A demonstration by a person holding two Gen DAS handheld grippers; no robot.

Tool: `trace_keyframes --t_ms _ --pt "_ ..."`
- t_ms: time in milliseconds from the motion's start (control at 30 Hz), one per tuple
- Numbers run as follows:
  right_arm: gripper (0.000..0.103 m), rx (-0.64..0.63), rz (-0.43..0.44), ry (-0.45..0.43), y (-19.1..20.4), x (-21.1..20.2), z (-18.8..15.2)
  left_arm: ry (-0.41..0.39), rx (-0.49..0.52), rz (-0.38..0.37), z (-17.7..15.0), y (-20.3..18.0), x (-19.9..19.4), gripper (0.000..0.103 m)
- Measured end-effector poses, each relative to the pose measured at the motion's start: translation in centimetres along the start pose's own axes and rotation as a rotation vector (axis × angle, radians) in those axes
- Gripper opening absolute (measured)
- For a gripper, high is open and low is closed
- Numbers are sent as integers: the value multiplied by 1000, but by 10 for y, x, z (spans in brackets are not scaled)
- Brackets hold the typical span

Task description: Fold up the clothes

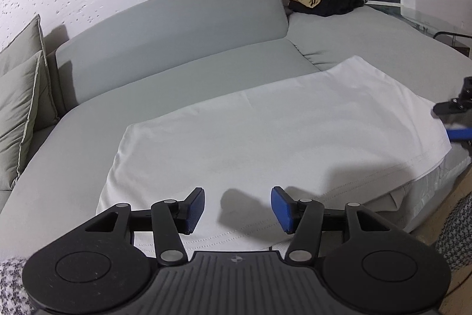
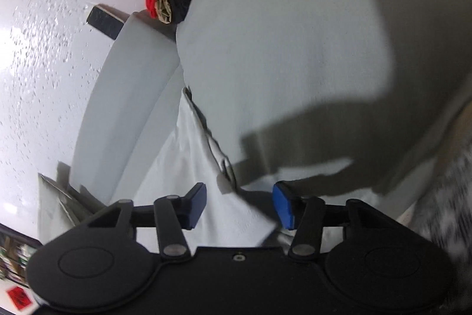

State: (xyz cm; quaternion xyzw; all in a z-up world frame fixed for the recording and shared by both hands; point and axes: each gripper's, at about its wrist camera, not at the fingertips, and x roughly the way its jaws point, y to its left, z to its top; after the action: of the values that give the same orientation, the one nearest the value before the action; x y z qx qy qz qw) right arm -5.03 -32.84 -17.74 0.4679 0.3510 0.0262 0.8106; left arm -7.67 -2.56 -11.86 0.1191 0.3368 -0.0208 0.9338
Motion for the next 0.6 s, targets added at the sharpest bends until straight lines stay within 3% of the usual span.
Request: trace_keyframes --t_ms 167,367,433,500,600 --pt "39 3 51 62 -3 11 18 12 -56 -11 3 11 7 56" --pt "37 -111 12 61 9 28 17 45 -134 -13 6 27 17 56" --pt "13 -123 6 32 11 26 14 49 -149 -2 6 34 18 56" --pt "7 -135 7 3 15 22 11 54 -162 13 8 46 16 55" --pt "5 -194 15 -12 27 18 5 82 -166 71 12 69 15 49"
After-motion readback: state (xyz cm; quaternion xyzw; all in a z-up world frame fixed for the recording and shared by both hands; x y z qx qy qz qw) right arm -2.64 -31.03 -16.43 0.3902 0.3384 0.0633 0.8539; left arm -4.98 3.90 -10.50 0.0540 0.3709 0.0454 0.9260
